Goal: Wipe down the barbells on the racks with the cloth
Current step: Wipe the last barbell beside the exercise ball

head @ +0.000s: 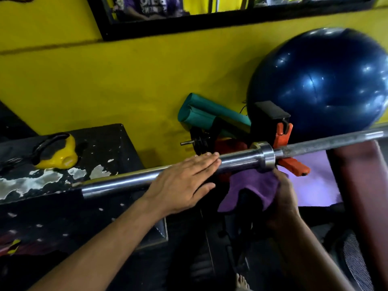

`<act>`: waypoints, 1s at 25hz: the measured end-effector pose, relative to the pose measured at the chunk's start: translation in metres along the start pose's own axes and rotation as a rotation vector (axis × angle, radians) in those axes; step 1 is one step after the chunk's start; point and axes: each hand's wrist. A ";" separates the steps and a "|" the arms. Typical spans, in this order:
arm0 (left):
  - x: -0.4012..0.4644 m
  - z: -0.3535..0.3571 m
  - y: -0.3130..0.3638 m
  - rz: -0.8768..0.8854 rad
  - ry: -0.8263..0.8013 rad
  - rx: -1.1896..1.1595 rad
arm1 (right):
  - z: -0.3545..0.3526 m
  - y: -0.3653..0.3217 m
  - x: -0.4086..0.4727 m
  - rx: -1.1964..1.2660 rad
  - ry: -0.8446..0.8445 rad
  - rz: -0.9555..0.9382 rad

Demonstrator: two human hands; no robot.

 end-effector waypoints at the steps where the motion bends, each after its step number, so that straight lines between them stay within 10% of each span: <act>1: -0.002 -0.001 -0.003 0.030 -0.003 -0.014 | 0.000 0.005 -0.019 0.022 0.033 -0.057; 7: -0.073 -0.012 -0.050 -0.026 -0.025 0.081 | 0.036 -0.011 -0.096 -0.022 0.222 -0.605; 13: -0.057 -0.026 -0.073 -0.056 -0.195 -0.050 | 0.074 -0.010 -0.067 -0.815 0.309 -1.112; 17: -0.065 -0.035 -0.075 0.027 -0.192 -0.076 | 0.075 0.023 -0.005 -1.529 0.227 -1.273; 25: -0.080 -0.036 -0.067 0.090 -0.101 -0.015 | 0.109 -0.005 -0.018 -1.831 0.227 -1.104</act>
Point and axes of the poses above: each hand's wrist, its own x-axis towards the middle knuckle, its own z-axis out of the palm, y = z × x, and after that the axes turned 5 degrees about z, right-handed
